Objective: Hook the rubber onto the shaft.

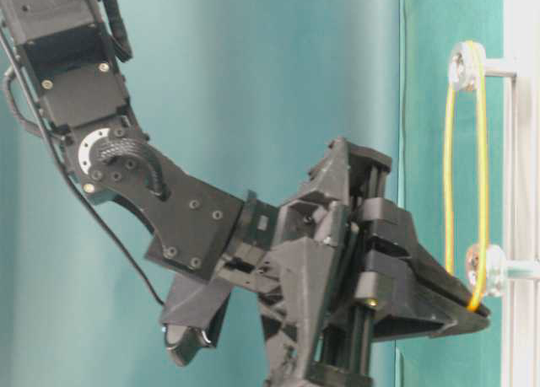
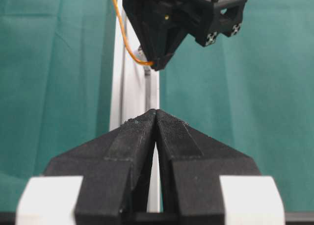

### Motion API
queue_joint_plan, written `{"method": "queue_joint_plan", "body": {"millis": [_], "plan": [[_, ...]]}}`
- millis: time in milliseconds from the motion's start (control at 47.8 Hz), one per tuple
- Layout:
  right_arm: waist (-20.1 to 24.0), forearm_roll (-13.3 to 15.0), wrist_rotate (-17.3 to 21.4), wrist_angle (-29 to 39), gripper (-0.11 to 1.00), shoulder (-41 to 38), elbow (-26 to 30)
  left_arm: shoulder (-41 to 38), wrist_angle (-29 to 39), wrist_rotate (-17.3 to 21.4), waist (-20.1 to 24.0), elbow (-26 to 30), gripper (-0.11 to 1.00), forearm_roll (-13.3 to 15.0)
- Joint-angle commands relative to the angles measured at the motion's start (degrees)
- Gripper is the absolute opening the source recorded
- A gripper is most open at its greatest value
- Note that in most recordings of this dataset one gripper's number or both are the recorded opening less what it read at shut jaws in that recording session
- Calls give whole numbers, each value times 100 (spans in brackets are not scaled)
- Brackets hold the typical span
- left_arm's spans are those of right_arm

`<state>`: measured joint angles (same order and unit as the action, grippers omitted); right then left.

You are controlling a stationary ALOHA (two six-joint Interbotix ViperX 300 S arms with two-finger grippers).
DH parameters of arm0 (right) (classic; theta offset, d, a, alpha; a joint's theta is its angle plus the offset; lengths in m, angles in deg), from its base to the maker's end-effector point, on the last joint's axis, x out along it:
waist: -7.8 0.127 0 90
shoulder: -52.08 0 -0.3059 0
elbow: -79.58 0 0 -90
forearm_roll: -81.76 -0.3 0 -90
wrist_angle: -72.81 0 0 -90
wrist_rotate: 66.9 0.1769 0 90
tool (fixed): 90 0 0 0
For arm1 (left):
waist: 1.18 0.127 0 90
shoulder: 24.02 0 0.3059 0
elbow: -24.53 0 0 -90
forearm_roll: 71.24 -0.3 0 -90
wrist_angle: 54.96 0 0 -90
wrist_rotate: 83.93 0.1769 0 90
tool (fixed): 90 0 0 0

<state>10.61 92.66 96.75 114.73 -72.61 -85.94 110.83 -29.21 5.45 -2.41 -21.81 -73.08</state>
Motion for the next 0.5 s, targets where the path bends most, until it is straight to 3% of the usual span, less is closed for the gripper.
{"method": "queue_joint_plan", "body": {"millis": [0,481], "plan": [[18,26,-9,-97,6,88,176,-44,-26,0,-18,185,0,-18],[18,26,0,-158,6,0,176,-44,-26,-9,-18,176,0,-9]]}}
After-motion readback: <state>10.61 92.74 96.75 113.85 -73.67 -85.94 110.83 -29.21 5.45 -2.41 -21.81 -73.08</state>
